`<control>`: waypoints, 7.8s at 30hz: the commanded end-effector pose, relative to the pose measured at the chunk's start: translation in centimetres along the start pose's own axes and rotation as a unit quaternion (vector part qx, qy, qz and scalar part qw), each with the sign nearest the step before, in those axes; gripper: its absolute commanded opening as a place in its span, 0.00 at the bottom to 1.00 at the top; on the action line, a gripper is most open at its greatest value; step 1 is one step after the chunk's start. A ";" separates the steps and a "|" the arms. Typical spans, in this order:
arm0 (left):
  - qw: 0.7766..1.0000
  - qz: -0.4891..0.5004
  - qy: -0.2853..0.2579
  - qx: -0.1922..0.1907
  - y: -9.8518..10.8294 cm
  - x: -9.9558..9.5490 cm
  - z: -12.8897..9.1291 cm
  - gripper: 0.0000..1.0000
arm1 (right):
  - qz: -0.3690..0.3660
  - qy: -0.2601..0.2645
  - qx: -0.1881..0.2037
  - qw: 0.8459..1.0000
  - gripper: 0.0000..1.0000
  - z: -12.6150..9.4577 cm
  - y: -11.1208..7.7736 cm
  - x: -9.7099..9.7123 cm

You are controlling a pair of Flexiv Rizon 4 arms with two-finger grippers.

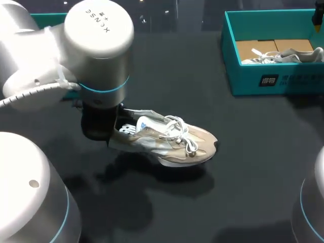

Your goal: Take the shoe out of the shoebox, open the shoe tongue, remove and reinsert the insole, then place the shoe into the shoebox

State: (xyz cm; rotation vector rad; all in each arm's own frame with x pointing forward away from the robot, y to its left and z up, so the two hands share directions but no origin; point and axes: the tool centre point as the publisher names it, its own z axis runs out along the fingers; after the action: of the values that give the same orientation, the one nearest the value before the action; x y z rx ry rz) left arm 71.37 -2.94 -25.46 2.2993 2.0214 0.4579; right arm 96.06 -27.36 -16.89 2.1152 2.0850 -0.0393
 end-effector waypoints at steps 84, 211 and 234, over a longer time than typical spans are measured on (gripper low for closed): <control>0.908 -0.282 -0.169 0.258 0.0 0.4 0.0 1.00 | 0.001 -0.001 0.000 1.000 1.00 0.0 0.0 0.0; 0.460 -0.595 -0.380 0.539 -2.3 -6.6 13.3 1.00 | 0.001 -0.001 0.000 1.000 1.00 0.0 0.0 0.0; 0.440 -0.601 -0.385 0.545 -2.4 -10.4 13.3 1.00 | 0.001 -0.001 0.000 1.000 1.00 0.0 0.0 0.0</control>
State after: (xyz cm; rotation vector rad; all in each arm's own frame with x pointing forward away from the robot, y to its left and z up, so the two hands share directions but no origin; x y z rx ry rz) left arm 71.35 -10.33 -40.52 0.0136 2.6232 -1.9225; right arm 96.06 -27.36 -16.88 2.1152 2.0849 -0.0393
